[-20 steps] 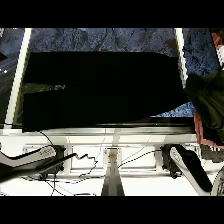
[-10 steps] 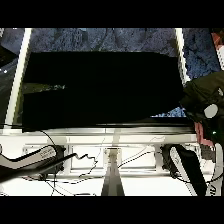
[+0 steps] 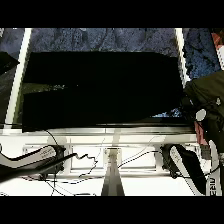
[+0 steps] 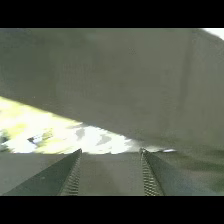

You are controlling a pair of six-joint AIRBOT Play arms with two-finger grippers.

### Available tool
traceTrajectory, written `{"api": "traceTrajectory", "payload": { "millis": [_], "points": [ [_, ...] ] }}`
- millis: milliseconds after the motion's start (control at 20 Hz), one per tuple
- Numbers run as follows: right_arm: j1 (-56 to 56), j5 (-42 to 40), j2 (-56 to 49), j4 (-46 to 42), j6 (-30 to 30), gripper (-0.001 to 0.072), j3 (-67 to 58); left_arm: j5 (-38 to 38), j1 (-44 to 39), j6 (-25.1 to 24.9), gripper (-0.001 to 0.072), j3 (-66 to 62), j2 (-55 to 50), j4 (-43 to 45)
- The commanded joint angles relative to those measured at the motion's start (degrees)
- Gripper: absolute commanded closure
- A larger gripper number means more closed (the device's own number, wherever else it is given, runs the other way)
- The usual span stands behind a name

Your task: Fold the clothes and pants, and hang the long-sleeved shirts on hangers.

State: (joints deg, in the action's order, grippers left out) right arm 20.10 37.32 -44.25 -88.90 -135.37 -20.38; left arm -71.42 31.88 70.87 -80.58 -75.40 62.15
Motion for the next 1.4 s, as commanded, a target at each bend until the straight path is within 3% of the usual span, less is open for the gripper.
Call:
{"api": "traceTrajectory", "payload": {
  "millis": [0, 100, 250, 400, 550, 800, 850, 950, 1050, 1100, 1200, 1350],
  "points": [
    [4.13, 0.63, -1.29, 0.07, 3.39, 0.025, -0.22, -0.81, 0.02, 3.34, 0.0284, 0.61, -1.64, 11.93],
    [5.79, -0.66, -2.08, 1.6, 5.75, 0.0252, -0.22, -4.94, 0.24, 3.43, 0.0285, 0.76, -2.8, 17.99],
    [5.92, -3.63, -6.6, 9.44, 15.21, 0.0252, -0.35, -8.41, 2.78, 4.42, 0.0285, 3.21, -2.8, 18.18],
    [5.92, -7.5, -10.69, 16.35, 17.99, 0.0251, -0.35, -12.61, 6.4, 4.35, 0.0284, 6.4, -2.75, 18.16],
    [5.92, -11.1, -11.56, 20.81, 21.97, 0.0251, -0.57, -10.56, 12.22, 4.35, 0.0284, 10.45, -1.05, 15.3],
    [5.92, -14.19, -15.41, 20.79, 23.87, 0.0267, -2.51, -8.52, 22.49, 3.21, 0.0283, 19.63, 3.34, 12.17],
    [5.92, -14.16, -16.48, 20.81, 25.18, 0.0309, -3.08, -8.59, 24.09, 3.23, 0.0282, 21.49, 3.87, 12.13],
    [5.92, -14.14, -17.35, 20.72, 30.32, 0.0554, -4.42, -8.74, 26.49, 3.26, 0.0282, 24.59, 4.81, 12.15],
    [5.92, -12.59, -17.31, 20.72, 34.84, 0.0676, -6.51, -8.46, 28.74, 3.23, 0.0281, 27.19, 5.11, 12.2],
    [5.92, -11.87, -17.31, 20.72, 35.1, 0.0699, -7.45, -8.22, 29.68, 3.23, 0.0275, 28.46, 5.09, 12.22],
    [5.92, -10.99, -17.29, 20.72, 35.21, 0.0699, -8.76, -8.07, 31.3, 3.23, 0.011, 31.39, 5.09, 12.39],
    [5.92, -9.81, -17.29, 20.74, 35.21, 0.0699, -9.07, -6.27, 33.03, 0.87, 0.01, 36.26, 5.11, 12.37]
  ]
}}
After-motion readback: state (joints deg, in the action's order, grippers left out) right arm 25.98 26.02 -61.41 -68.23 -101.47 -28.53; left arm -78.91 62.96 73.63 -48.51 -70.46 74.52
